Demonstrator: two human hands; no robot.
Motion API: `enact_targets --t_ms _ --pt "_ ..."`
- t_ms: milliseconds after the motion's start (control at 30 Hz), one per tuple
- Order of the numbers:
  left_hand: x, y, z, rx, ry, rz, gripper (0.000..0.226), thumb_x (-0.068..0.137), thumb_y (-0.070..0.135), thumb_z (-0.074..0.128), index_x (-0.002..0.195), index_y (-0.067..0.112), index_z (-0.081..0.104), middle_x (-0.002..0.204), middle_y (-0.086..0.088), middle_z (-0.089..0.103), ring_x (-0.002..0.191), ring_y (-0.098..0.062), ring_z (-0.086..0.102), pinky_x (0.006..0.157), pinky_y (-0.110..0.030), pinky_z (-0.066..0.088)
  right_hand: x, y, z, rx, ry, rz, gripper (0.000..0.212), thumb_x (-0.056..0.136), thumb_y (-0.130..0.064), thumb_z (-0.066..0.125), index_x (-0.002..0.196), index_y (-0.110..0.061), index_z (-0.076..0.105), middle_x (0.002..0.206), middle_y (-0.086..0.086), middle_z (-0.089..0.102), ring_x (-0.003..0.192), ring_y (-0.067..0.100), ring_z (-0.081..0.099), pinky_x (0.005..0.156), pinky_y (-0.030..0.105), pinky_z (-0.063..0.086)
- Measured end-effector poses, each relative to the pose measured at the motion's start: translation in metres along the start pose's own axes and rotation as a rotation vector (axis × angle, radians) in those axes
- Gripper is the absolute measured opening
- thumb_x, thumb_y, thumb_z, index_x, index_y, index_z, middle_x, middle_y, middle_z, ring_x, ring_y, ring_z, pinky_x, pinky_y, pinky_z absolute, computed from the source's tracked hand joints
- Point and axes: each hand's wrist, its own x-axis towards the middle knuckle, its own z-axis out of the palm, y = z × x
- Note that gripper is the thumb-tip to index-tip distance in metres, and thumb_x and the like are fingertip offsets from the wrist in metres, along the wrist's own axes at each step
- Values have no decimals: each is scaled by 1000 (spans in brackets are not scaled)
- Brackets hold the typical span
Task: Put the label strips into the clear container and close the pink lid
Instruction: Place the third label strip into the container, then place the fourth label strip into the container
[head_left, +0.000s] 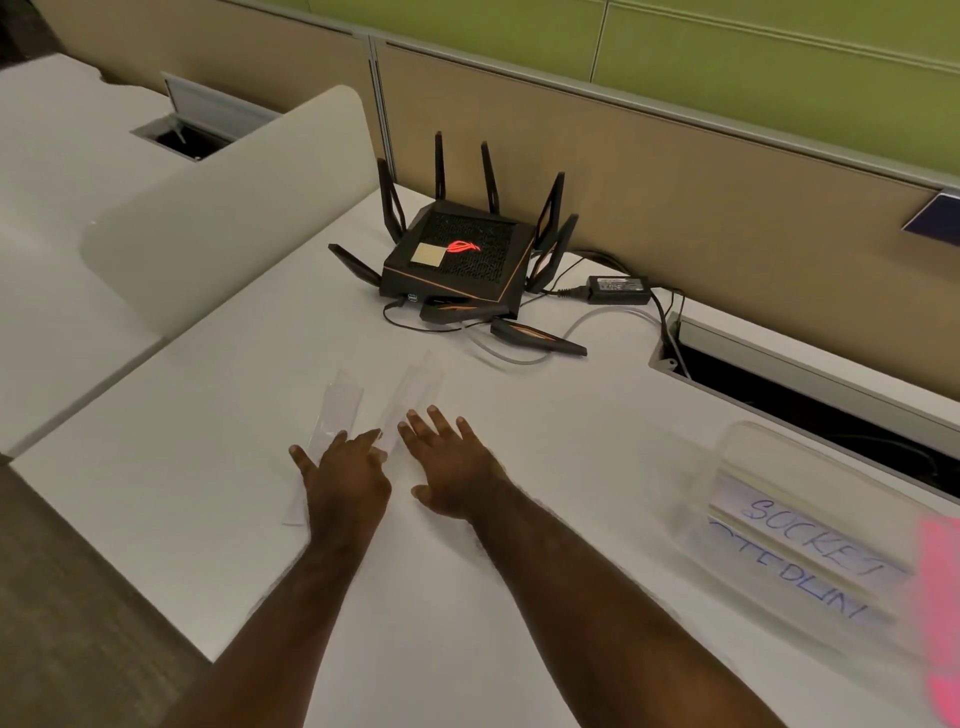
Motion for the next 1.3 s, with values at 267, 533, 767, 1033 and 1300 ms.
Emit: enact_targets --t_ms 267,533,767,1033,1300 --pt "-1 23 -37 -551 -144 -33 23 92 5 54 101 13 73 103 2 74 114 -19 61 105 -33 39 -35 45 -28 4 169 67 87 92 -31 58 154 -25 -1 165 3 -4 151 25 -3 118 50 5" --pt "-10 64 -66 -866 -569 0 22 92 10 56 107 17 71 91 6 78 91 4 68 89 -17 41 -104 110 -69 -25 320 191 76 90 -17 63 153 -28 21 162 -1 21 149 21 15 117 46 23" --pt "-7 119 -53 -576 -606 332 49 80 37 74 126 36 58 109 17 66 103 3 61 89 -22 47 -193 159 -105 -36 361 286 63 87 -33 67 145 -26 42 147 -3 48 143 19 32 112 43 25" --pt "-13 218 -7 -134 -310 834 56 85 49 62 137 33 48 134 8 56 120 -16 50 100 -35 42 -304 212 -130 -59 446 464 50 88 -40 65 134 -22 57 136 -3 60 134 17 45 104 33 25" --pt "-35 306 34 6 -214 1057 42 91 50 49 129 34 57 132 11 61 123 -15 46 100 -36 28 -378 245 -117 16 408 721 43 86 -44 65 125 -26 63 128 2 66 126 22 53 105 40 31"
